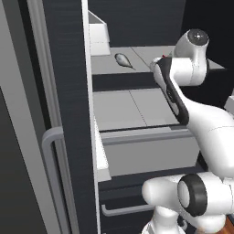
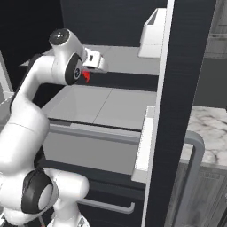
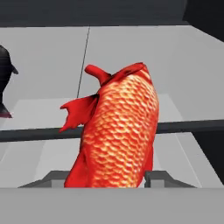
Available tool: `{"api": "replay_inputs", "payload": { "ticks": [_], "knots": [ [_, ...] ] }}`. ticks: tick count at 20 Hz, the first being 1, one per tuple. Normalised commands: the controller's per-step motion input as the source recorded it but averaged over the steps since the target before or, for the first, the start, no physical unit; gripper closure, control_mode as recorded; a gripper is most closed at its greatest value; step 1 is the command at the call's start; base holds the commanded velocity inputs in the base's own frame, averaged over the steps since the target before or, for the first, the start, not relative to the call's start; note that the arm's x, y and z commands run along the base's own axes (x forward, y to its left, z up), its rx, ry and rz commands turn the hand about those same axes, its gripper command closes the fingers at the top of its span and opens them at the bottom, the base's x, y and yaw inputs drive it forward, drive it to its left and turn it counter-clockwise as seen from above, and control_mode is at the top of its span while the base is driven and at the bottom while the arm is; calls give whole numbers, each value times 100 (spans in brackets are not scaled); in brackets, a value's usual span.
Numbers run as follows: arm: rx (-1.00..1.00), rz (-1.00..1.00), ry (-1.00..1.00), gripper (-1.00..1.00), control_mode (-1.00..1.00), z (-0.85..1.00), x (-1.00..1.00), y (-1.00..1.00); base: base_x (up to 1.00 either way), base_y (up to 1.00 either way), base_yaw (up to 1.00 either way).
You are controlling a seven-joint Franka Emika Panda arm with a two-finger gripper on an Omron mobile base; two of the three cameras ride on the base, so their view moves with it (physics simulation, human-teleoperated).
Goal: Gather the cucumber and carrot from the fridge and place them on a tray on the dining counter. Then gather the fishs from the fridge and place them on the other tray.
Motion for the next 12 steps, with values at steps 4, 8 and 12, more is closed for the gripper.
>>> {"api": "replay_inputs", "payload": {
  "ticks": [4,8,12],
  "knots": [
    [0,0,-11,100,-100,17,-100,3,0,0,0],
    [0,0,-10,100,-100,12,-100,6,0,0,0],
    [0,0,-7,100,-100,10,-100,8,0,0,0]
  ]
}}
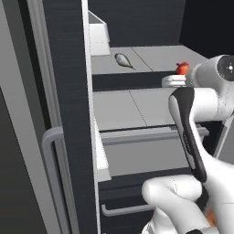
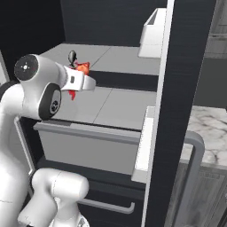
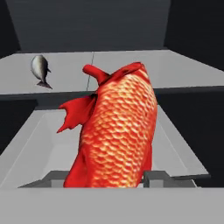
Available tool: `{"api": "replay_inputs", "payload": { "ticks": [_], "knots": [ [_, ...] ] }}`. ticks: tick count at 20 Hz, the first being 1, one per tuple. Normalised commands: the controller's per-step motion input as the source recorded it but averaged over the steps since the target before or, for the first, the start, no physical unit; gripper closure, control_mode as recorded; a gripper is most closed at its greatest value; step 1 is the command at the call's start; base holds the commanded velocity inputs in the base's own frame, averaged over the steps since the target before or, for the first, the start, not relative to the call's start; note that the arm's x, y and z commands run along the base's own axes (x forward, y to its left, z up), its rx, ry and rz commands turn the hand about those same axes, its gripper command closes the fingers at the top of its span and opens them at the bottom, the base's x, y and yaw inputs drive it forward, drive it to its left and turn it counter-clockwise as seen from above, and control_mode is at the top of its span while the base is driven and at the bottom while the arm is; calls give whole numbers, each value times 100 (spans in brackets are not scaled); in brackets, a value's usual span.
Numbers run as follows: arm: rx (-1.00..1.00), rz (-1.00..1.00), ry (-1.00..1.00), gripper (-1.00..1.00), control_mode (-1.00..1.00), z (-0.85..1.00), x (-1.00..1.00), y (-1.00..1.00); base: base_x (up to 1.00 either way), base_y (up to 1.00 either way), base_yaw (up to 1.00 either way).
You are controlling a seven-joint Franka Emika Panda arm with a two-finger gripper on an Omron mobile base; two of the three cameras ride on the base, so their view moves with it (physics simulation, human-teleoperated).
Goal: Gather the cucumber and carrot from the fridge and place them on a tray on the dining counter. Then gather the fishs from the fridge and place them on the other tray.
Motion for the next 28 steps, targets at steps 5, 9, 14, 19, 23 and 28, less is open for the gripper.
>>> {"api": "replay_inputs", "payload": {
  "ticks": [5,9,14,19,23,28],
  "knots": [
    [0,0,-3,100,-100,1,-100,12,0,0,0],
    [0,0,0,100,-100,0,-95,14,0,0,0],
    [0,0,0,100,-100,-12,-77,13,0,0,0],
    [0,0,2,100,-100,-2,-19,12,0,0,0],
    [0,0,1,100,-100,0,0,0,0,0,0],
    [-1,0,5,100,-100,0,12,17,0,0,0]
  ]
}}
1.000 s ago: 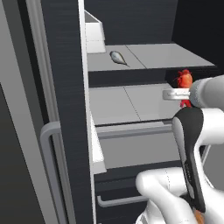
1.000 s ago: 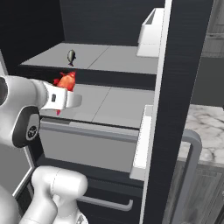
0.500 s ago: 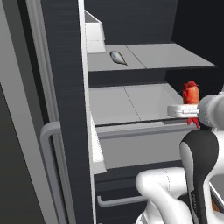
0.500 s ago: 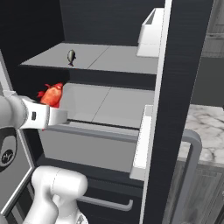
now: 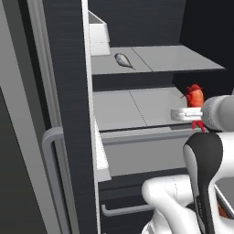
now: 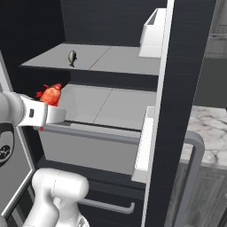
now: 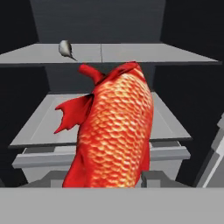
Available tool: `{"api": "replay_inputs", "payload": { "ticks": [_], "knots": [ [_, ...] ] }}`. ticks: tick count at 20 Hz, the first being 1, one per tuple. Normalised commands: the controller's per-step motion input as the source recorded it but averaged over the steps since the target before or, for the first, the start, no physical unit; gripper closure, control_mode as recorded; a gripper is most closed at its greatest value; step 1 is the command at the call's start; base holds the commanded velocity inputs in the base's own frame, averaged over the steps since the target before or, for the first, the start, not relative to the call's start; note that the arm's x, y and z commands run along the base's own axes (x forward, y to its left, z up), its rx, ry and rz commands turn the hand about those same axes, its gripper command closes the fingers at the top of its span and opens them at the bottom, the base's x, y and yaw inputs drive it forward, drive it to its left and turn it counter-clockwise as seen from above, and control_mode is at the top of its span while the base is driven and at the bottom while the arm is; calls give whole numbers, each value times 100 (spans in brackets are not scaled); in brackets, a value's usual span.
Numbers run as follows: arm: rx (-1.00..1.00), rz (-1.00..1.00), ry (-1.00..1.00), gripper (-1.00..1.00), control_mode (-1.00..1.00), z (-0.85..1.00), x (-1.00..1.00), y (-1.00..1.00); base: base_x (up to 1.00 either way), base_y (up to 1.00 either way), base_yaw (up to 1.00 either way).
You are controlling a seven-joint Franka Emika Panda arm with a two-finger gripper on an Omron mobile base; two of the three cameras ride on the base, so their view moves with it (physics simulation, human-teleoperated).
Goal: Gather the cucumber and carrot from the fridge and place them on a tray on the dining counter. Then gather the fishs from the fridge and place them on the other tray.
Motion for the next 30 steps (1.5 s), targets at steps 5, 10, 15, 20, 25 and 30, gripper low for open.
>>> {"api": "replay_inputs", "payload": {
  "ticks": [5,10,15,20,25,30],
  "knots": [
    [-1,0,5,100,-100,0,9,14,0,0,0],
    [0,0,0,100,-100,0,-9,0,0,0,0],
    [0,-2,-1,100,100,0,-28,0,-25,0,-1],
    [0,0,0,100,100,0,0,0,-64,19,0],
    [0,0,0,100,100,0,0,0,-54,46,0],
    [0,0,0,100,100,0,0,0,-47,58,0]
  ]
}}
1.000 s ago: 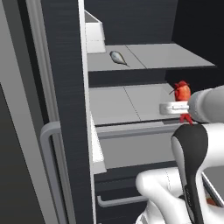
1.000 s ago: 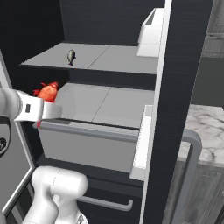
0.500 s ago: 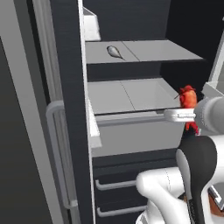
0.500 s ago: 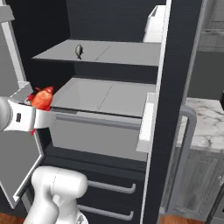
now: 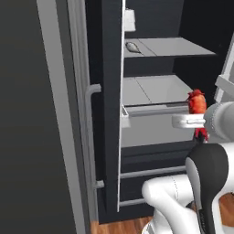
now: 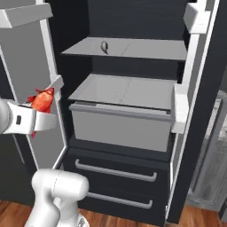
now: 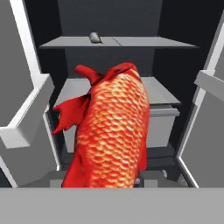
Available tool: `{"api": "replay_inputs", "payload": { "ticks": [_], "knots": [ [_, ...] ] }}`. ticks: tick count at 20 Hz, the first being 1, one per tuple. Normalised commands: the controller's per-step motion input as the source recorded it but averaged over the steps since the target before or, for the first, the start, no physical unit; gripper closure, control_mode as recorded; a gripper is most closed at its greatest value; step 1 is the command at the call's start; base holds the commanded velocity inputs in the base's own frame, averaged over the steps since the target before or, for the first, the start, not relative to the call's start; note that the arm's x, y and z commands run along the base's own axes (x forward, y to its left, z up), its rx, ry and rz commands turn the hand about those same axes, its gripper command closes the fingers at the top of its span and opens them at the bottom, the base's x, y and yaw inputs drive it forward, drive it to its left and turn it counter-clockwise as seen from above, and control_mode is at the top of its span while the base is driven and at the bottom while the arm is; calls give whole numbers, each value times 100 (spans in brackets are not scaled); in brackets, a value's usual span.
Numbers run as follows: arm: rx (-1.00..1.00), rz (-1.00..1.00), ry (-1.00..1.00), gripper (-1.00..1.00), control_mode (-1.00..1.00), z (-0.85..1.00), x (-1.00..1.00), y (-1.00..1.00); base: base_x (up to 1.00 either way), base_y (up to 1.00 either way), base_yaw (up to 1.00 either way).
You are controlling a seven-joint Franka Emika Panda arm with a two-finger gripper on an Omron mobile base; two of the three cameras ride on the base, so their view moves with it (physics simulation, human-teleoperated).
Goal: Gather the cucumber and carrot from the fridge and place them on a tray on the dining counter. Then gather the fishs from the fridge and place them on the other tray.
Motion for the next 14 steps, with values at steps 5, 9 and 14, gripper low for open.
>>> {"api": "replay_inputs", "payload": {
  "ticks": [5,9,14],
  "knots": [
    [0,0,0,100,100,0,0,0,-47,58,-3],
    [0,0,0,100,100,0,0,0,-34,69,-9],
    [0,0,0,100,100,0,0,0,-20,81,-13]
  ]
}}
